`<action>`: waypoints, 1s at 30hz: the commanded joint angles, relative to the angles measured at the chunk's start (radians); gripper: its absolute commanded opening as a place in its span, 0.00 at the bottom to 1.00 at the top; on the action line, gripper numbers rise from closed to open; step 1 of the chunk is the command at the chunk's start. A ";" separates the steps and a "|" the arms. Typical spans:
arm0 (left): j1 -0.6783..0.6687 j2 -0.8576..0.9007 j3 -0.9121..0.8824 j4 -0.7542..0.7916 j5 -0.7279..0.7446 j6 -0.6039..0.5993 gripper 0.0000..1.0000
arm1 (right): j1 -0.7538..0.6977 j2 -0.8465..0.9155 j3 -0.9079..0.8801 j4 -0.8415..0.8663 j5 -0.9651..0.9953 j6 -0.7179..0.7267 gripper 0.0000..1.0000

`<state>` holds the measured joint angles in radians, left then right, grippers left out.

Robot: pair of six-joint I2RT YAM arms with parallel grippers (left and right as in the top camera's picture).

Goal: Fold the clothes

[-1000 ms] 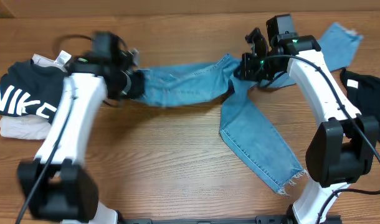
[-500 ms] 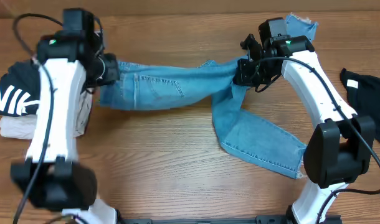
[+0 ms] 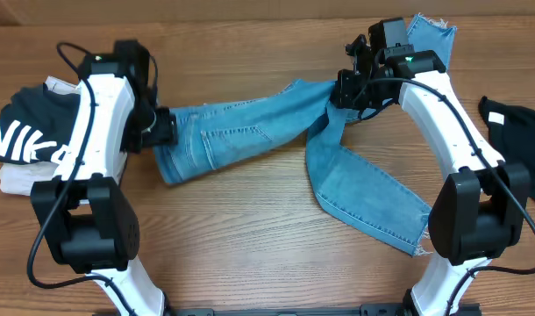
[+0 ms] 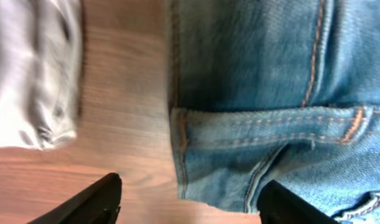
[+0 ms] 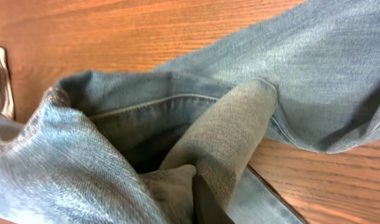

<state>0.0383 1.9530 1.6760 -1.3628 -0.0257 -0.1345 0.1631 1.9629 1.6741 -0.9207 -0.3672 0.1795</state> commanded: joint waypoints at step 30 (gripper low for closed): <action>0.193 -0.307 -0.035 0.266 0.379 -0.008 0.04 | -0.058 -0.027 -0.086 -0.477 0.130 0.057 0.94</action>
<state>0.1551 1.7504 1.5528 -1.1061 0.3073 -0.1116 0.0921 1.9625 1.6367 -1.3842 -0.2462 0.2321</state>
